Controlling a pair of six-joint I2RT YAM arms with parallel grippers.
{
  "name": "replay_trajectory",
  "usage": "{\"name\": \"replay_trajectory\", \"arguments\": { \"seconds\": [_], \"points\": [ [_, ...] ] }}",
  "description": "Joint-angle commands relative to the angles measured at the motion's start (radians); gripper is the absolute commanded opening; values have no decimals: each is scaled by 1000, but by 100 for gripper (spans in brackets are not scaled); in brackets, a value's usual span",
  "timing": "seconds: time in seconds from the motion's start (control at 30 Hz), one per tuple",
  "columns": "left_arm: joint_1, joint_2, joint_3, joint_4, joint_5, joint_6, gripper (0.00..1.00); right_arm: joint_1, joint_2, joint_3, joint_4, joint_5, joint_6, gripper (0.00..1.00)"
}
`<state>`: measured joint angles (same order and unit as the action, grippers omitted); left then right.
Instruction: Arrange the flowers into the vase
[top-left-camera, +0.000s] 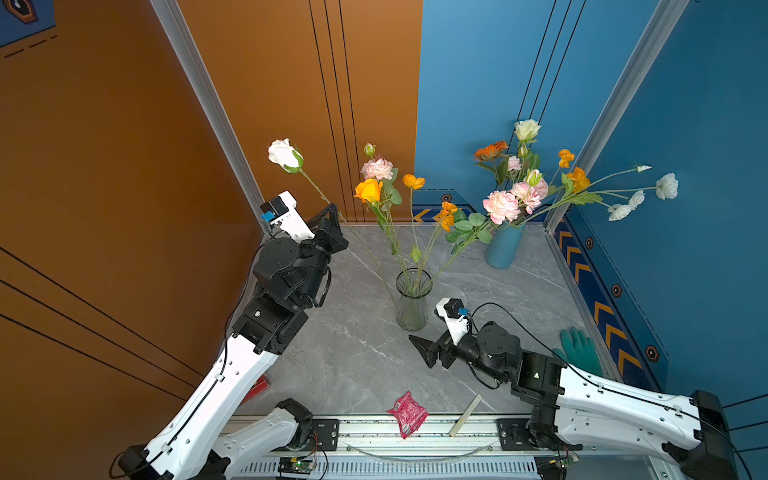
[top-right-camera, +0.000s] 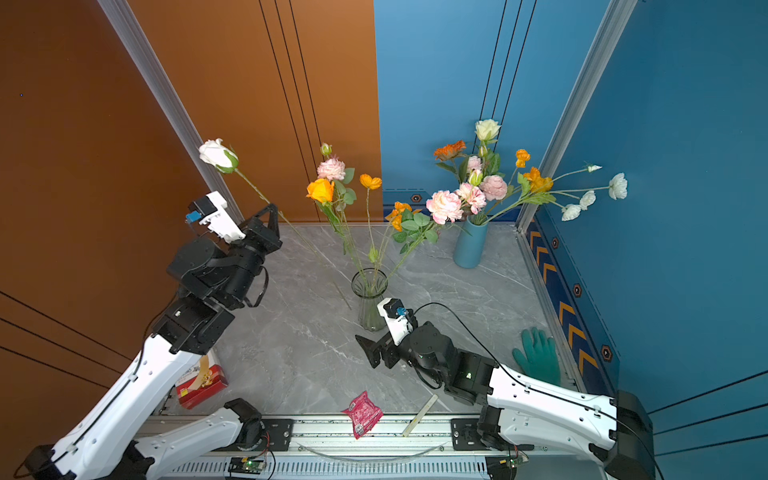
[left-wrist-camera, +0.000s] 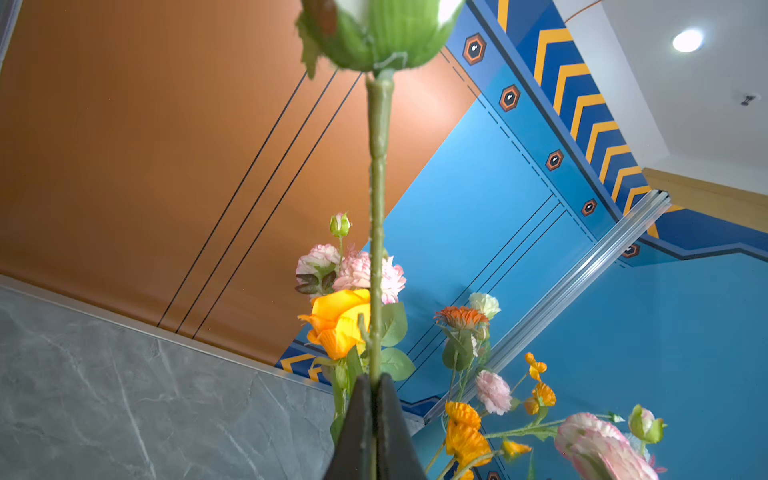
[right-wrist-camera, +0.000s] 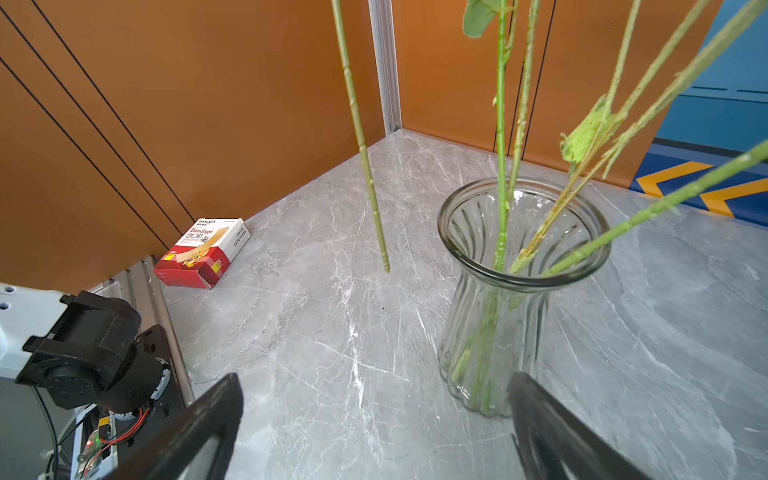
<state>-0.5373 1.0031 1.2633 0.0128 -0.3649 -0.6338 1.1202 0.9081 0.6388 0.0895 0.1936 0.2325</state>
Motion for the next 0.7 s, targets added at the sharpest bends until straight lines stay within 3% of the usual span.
{"name": "replay_trajectory", "arguments": {
  "seconds": [0.0,0.67],
  "points": [
    [-16,11,11,96,-31,31,0,4,1,36,-9,2,-30,100],
    [-43,130,8,227,-29,38,0,-19,6,41,-14,-1,-45,100]
  ]
}}
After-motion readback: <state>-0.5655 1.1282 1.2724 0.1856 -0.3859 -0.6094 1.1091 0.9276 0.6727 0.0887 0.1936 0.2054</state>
